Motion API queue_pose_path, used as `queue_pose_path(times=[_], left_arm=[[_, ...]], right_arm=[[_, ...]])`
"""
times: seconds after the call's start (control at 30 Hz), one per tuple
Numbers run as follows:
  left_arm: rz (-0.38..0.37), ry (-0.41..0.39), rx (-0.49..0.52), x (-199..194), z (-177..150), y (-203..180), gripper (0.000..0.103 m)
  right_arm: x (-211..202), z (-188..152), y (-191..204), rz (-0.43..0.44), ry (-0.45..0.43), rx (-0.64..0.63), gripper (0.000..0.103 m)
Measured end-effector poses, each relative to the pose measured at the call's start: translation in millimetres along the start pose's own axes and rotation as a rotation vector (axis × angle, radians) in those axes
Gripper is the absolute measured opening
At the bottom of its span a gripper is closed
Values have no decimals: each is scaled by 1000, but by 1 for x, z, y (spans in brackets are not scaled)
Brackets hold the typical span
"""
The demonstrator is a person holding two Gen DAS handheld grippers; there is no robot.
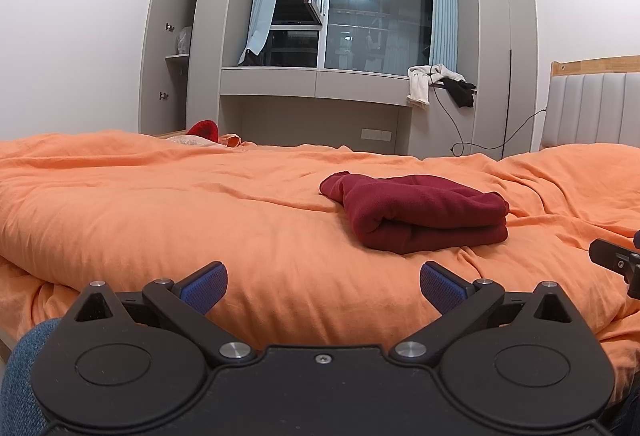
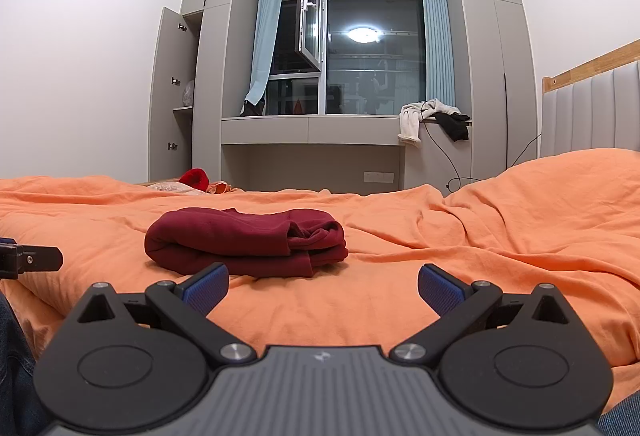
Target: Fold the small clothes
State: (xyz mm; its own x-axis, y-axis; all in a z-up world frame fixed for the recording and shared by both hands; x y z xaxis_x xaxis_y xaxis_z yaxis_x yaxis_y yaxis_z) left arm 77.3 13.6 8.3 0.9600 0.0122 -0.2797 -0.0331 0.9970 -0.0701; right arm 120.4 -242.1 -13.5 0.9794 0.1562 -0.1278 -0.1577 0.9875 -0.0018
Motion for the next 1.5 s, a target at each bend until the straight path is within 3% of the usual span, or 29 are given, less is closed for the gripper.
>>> queue_pose_path(times=[1.5], left_arm=[[10, 42, 10, 0, -4, 2, 102]], right_arm=[[0, -1, -1, -4, -3, 2, 103]])
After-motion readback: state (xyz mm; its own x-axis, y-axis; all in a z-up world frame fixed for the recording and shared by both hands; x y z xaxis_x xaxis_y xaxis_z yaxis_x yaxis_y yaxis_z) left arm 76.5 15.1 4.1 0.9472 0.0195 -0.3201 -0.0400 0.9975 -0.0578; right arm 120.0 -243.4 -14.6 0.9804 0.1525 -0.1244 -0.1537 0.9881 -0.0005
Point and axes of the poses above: each gripper's, at about its wrist camera, not at the fingertips, and x roughly the way its jaws point, y to its left, z to its top, the point moved 2 cm from there along x, roughly the way its jaws point, and after that the axes turned 1 degree about -x, right-handed, at the moved point
